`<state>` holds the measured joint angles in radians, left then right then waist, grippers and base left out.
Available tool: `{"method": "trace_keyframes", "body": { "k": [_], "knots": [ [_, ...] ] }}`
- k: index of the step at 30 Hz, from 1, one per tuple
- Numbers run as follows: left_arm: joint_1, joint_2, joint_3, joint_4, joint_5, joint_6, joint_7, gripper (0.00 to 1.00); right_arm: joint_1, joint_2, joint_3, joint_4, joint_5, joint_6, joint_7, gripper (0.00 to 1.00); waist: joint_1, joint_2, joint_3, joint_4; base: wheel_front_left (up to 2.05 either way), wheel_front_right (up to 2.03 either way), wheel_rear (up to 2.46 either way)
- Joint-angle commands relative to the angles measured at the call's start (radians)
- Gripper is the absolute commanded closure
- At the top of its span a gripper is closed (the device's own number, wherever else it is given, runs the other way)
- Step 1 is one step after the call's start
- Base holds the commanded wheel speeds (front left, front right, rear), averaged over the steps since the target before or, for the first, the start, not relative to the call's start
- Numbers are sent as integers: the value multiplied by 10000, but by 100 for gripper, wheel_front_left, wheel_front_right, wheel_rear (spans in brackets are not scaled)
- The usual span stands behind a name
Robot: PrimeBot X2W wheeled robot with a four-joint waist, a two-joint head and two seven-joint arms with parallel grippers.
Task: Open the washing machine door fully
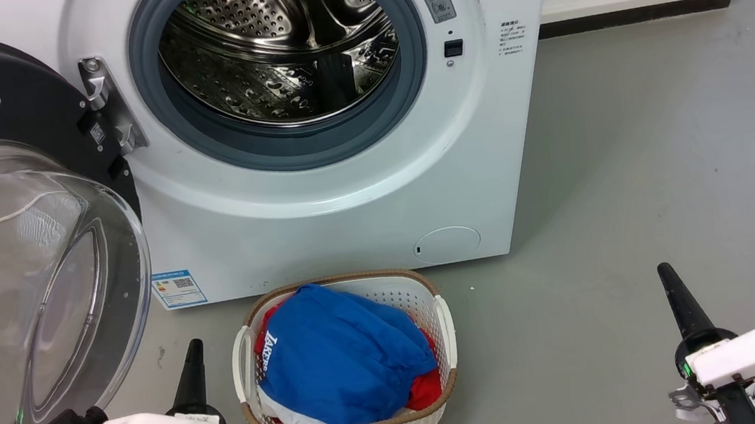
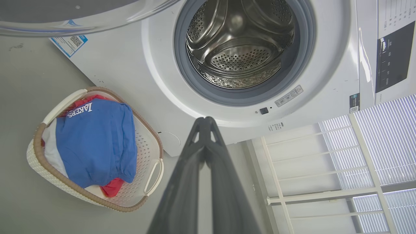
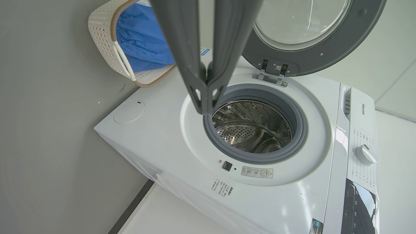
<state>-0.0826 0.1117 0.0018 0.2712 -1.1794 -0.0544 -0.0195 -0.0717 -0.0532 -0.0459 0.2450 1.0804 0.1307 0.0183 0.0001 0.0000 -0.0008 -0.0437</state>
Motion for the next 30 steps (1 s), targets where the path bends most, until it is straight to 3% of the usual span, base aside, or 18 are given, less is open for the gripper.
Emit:
{"method": "trace_keyframes", "body": {
  "k": [1,30],
  "knots": [
    [-212,-36,76,-109,-176,-64,53,100,-222,-41,-41,-87,213,1,35,100,-1,0,1,6,0,0,0],
    [-279,-358,654,-207,-2406,-453,756,100,-352,-30,-365,-50,2978,1,512,100,-1,0,18,208,0,0,0]
  ]
}}
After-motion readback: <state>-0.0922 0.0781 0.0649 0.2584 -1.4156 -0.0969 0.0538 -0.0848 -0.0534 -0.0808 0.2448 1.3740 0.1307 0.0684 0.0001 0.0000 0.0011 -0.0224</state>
